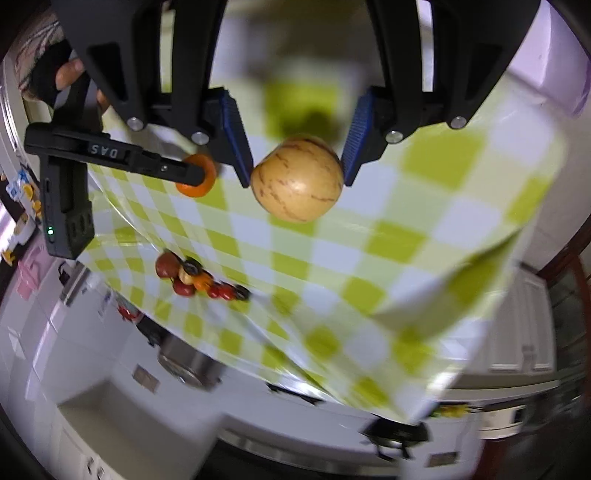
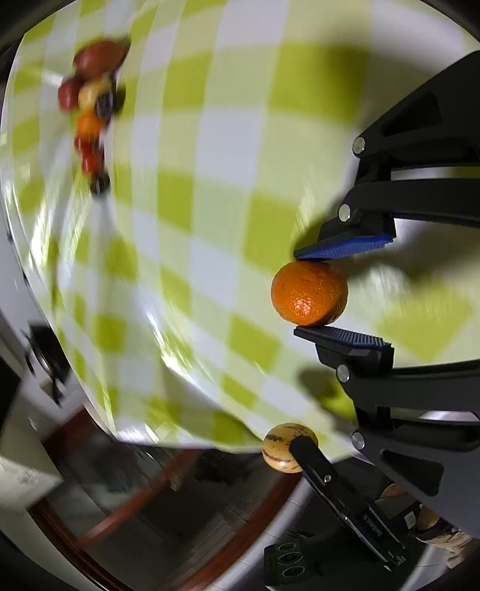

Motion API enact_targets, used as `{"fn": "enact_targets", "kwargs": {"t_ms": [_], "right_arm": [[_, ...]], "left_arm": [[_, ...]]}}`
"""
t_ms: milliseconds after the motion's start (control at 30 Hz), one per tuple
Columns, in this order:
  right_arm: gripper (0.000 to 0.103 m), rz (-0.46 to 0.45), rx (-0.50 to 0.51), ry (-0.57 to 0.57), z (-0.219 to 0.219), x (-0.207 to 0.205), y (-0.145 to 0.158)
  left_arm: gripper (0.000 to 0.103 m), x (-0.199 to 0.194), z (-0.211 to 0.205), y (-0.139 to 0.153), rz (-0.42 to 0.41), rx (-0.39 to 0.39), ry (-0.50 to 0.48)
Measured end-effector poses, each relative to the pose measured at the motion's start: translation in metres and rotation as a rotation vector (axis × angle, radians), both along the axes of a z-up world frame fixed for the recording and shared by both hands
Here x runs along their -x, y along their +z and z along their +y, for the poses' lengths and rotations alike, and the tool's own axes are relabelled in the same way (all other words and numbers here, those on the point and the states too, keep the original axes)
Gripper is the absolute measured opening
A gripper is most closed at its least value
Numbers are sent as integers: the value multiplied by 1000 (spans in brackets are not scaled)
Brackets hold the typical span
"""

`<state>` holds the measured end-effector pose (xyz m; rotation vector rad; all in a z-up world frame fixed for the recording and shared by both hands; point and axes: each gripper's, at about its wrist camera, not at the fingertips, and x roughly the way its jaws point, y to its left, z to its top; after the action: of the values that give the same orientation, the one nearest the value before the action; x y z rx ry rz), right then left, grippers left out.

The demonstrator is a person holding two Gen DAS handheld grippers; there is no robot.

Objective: Organize fruits
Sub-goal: 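Carry the orange and pepino to the white box and release both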

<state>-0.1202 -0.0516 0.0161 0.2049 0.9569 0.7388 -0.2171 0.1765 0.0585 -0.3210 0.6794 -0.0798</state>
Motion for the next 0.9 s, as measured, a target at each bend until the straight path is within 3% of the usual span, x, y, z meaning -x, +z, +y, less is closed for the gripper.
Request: {"fn": "enact_targets", "kwargs": {"t_ms": [200, 300, 400, 500, 633, 833, 900], "right_arm": [[36, -32, 9, 280, 100, 71, 11], [36, -41, 36, 450, 153, 109, 6], [36, -38, 105, 596, 204, 142, -16], [36, -4, 217, 694, 248, 164, -53], [36, 39, 331, 747, 277, 177, -94], [36, 40, 427, 776, 291, 188, -121], [36, 27, 471, 801, 300, 196, -128]], "left_arm": [[49, 112, 81, -1, 21, 6, 194], [49, 161, 119, -16, 94, -28, 314], [49, 192, 151, -51, 211, -29, 395], [49, 207, 174, -91, 305, 16, 456], [49, 209, 183, -119, 338, 68, 468], [49, 203, 176, -138, 378, 45, 466], [49, 205, 173, -143, 412, 4, 481]]}}
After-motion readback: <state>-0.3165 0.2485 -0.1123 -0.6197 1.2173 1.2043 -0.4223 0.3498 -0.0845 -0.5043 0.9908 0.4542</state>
